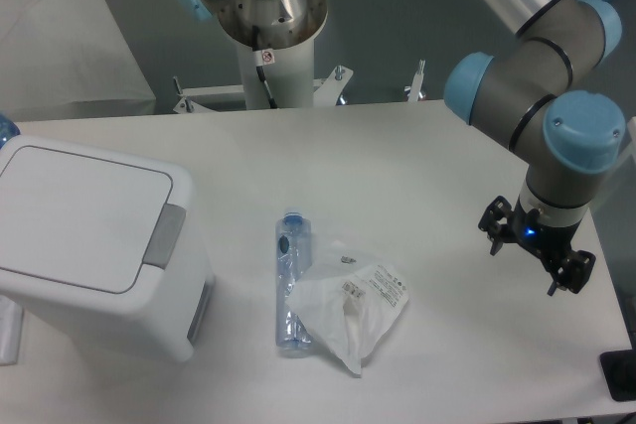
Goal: Open the trash can
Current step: 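Move the open gripper from its start pose toward the trash can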
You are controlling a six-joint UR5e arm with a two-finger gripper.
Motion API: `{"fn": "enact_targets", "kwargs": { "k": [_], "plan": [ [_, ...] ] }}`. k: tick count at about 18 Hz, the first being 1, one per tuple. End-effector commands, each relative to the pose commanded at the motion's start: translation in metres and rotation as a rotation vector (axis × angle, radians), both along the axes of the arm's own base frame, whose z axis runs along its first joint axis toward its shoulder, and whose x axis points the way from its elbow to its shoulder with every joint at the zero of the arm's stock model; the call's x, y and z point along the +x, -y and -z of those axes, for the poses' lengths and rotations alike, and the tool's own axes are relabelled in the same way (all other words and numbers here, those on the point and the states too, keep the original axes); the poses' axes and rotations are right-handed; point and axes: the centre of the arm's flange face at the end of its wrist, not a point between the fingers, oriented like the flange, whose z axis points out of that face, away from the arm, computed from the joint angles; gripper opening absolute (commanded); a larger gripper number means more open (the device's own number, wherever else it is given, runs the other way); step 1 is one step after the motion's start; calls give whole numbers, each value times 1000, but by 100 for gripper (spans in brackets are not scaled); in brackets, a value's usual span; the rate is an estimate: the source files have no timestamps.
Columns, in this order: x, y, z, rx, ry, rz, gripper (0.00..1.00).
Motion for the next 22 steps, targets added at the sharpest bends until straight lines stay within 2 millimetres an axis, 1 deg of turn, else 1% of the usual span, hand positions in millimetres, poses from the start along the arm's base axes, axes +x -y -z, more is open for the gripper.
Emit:
{"fn": "enact_targets", "kwargs": {
  "k": [3, 7, 9, 11, 12, 14, 16, 20, 22],
  "plan": [
    [4, -1, 2, 3, 8, 4, 100],
    [10, -8, -1, 42, 25, 16, 100],
    [17, -9, -3, 46, 29, 20, 100],
    [23, -9, 1, 46, 42, 23, 100],
    [28, -12, 1, 52, 49, 27, 100],
    [38, -14, -1, 93, 78, -2, 100],
    [45, -19, -10, 165, 115, -62, 100],
    [58, -28, -30, 269, 185, -238, 100],
    [65, -33, -37, 285, 195, -264, 100]
  ]
}}
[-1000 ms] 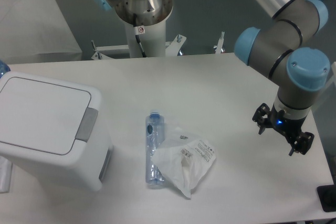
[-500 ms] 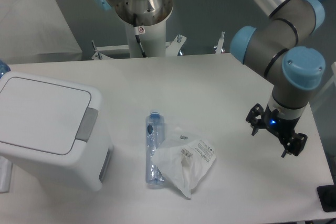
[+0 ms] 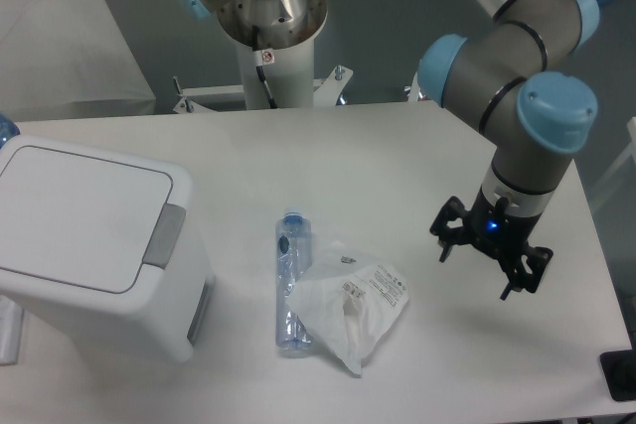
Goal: Open the trash can
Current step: 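Move the open gripper from its start pose toward the trash can, then swing the gripper over the bottle to the trash can lid's edge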
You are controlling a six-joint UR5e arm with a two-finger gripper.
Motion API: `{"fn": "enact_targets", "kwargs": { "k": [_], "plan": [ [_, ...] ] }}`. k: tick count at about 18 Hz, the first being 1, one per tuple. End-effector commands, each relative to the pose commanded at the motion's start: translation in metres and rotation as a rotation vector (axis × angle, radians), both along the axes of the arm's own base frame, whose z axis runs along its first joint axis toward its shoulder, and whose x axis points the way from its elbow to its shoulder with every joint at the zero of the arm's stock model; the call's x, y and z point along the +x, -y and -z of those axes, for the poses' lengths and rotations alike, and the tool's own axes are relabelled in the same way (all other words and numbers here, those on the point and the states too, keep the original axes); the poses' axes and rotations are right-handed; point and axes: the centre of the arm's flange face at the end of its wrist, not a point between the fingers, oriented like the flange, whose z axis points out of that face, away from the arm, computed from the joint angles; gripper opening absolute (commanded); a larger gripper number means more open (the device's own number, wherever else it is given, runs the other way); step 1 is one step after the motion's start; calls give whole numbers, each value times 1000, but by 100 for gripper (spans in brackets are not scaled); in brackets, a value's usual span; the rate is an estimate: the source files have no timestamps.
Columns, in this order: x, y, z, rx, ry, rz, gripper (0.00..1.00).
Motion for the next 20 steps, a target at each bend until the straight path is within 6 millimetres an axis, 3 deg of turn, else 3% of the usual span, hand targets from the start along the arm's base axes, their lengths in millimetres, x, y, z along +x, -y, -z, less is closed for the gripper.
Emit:
{"fn": "enact_targets", "kwargs": {
  "k": [5, 9, 16, 20],
  "plan": [
    [41, -20, -10, 16, 33, 9, 100],
    [82, -31, -11, 225, 200, 52, 100],
    [134, -50, -57, 341, 336, -24, 100],
    [150, -58, -81, 414, 418, -55, 100]
  ]
}}
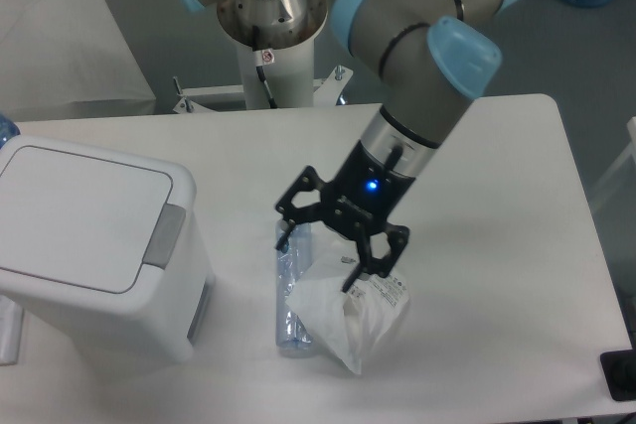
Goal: Open the trash can
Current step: 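Swing the gripper over the bottle to the trash can lid's edge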
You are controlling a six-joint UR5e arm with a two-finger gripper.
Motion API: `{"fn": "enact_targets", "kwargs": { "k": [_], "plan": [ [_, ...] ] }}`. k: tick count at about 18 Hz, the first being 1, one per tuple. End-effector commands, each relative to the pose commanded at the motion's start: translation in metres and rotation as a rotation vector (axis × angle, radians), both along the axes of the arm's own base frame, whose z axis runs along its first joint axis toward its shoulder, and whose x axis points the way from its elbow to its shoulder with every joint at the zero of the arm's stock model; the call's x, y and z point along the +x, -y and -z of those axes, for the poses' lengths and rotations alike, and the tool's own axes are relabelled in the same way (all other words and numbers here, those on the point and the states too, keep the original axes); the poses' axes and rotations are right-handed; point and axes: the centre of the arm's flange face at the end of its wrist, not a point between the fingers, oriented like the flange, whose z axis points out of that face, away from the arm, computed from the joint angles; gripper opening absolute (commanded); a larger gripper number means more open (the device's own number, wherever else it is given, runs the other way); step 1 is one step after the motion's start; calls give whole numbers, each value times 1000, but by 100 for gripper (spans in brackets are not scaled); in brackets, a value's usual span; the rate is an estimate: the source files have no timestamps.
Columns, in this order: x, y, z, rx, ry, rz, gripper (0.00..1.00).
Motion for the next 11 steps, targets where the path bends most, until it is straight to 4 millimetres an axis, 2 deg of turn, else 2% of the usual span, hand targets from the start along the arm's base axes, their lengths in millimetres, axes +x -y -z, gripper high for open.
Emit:
{"fn": "enact_targets", "kwargs": {
  "k": [3, 9, 11],
  "plan": [
    [11, -2, -14, 29, 7, 8, 100],
    [41, -26, -12, 47, 15, 54, 100],
    [44, -29, -9, 45, 19, 55, 100]
  ]
}}
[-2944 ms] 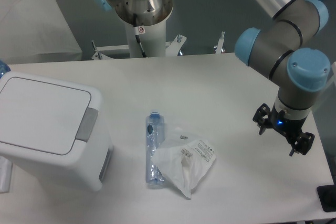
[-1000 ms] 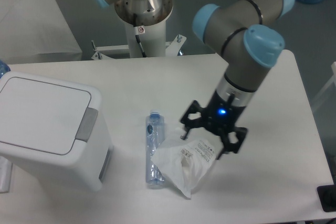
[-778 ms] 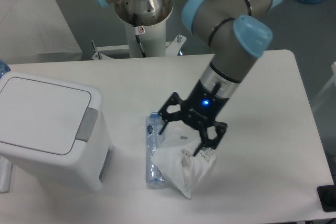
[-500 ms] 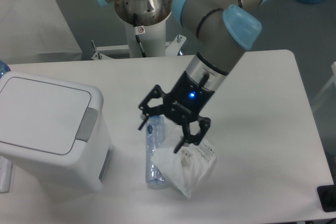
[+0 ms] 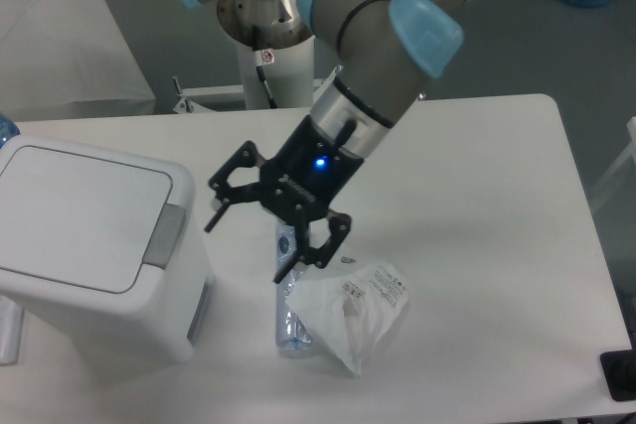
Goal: Open the trash can
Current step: 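Swing the gripper over the bottle to the trash can lid's edge, then push the gripper against the lid edge to flip the lid open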
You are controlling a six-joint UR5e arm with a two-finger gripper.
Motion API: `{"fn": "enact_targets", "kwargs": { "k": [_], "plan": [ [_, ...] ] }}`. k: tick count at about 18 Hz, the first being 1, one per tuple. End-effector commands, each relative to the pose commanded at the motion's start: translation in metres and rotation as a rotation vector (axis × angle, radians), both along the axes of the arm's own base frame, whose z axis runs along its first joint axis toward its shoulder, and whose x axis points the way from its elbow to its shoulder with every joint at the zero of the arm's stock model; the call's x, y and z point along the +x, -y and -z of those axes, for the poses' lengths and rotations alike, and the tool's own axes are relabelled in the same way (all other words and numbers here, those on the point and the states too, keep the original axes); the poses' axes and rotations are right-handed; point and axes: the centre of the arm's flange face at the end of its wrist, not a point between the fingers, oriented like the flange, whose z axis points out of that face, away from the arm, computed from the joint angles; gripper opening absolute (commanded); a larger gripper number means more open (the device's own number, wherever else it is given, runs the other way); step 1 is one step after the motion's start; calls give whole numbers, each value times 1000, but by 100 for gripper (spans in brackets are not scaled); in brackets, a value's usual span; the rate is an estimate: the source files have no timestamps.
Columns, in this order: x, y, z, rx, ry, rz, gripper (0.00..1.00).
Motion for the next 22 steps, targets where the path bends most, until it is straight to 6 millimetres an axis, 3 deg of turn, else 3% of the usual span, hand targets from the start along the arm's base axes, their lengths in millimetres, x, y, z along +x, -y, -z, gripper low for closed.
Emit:
{"fn": "enact_targets", "kwargs": {
  "k": [12, 22],
  "plan": [
    [22, -10, 27, -30, 19, 31, 100],
    [24, -11, 32, -21, 7, 34, 100]
  ]
}}
